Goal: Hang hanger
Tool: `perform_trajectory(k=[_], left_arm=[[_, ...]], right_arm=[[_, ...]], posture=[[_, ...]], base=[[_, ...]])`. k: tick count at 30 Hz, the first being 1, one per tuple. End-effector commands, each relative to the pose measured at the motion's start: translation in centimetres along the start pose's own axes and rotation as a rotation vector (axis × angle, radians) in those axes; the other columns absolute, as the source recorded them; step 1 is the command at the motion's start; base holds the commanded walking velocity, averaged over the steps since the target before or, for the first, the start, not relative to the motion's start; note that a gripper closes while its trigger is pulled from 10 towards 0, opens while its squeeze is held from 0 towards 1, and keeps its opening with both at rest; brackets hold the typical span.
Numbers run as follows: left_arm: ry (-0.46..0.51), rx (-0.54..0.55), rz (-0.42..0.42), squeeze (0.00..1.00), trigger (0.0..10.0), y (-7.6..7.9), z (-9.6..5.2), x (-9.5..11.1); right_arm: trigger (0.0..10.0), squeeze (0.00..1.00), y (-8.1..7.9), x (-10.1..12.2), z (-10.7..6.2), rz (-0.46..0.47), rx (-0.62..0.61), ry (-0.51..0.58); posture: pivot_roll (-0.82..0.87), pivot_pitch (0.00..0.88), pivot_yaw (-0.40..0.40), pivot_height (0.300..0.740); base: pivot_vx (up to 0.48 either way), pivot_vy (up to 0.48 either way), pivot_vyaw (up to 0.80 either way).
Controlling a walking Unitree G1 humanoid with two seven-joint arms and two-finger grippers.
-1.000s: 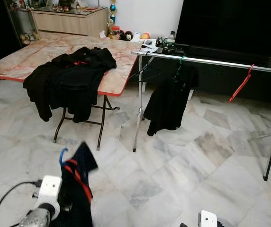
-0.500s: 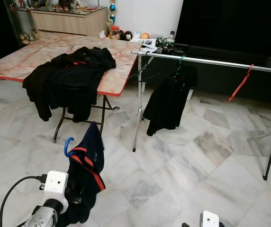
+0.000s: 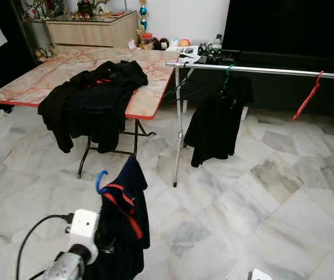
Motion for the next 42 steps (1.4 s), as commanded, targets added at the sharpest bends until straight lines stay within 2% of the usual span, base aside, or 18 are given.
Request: perform_trajectory(k=[1,3,7,11,14,17,21,26,42], left_arm=[[0.026,-0.026,0.010,0.00,10.0,0.8,0.5,1.0],[0.009,-0.041,0.048,0.00,10.0,0.9,0.5,0.7],[0.009,-0.017,0.051,0.00,10.0,0.4,0.4,0.5],[0.010,-0.003,0.073,0.00,10.0,0.3,0.3,0.3],[0.018,0.017,0.071,0.00,10.0,0.3,-0.1,0.2],[-0.008,0.030,0.072,0.00,10.0,-0.1,-0.8,-0.5],[-0.029,0.029,0.089,0.00,10.0,-0.8,-1.1,-0.8],[-0.010,0.045,0.073,0.00,10.0,-1.4,-1.2,-0.2],[-0.033,0.017,0.096,0.00,10.0,-0.4,-1.4,-1.0]], right_arm=[[10.0,0.00,1.1,-0.5,-0.2,0.021,-0.036,-0.009],[10.0,0.00,1.7,-0.9,-0.3,0.060,-0.066,-0.022],[10.0,0.00,1.9,-1.3,-0.3,0.056,-0.073,-0.043],[10.0,0.00,1.7,-1.4,-0.3,-0.020,-0.039,-0.064],[10.0,0.00,1.7,-1.5,-0.3,-0.024,-0.039,-0.069],[10.0,0.00,1.9,-1.6,-0.4,0.020,-0.070,-0.063],[10.0,0.00,1.8,-1.8,-0.4,0.022,-0.067,-0.074],[10.0,0.00,1.6,-2.0,-0.4,-0.014,-0.040,-0.091],[10.0,0.00,1.5,-2.1,-0.4,-0.034,-0.028,-0.091]], posture=[[0.12,0.000,0.041,0.740],[0.14,0.000,0.011,0.740],[0.15,0.000,-0.012,0.740],[0.16,0.000,-0.048,0.740],[0.17,0.000,-0.047,0.740],[0.17,0.000,-0.034,0.740],[0.17,0.000,-0.027,0.740],[0.17,0.000,-0.023,0.740],[0.17,0.000,-0.020,0.740]], base=[[0.000,0.000,0.00],[0.000,0.000,0.00],[0.000,0.000,0.00],[0.000,0.000,0.00],[0.000,0.000,0.00],[0.000,0.000,0.00],[0.000,0.000,0.00],[0.000,0.000,-0.32],[0.000,0.000,-0.53]])
Point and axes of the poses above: a point about 5 cm out from each wrist's last joint towards the gripper, its own z axis pointing out of the wrist towards the gripper, its own x axis along the axis of the wrist's last joint, y = z × x, the point moved 5 cm from there along z, pointing out of the wrist towards the gripper, and after that the axes turned 14 degrees about -z, right-handed, at the moved point
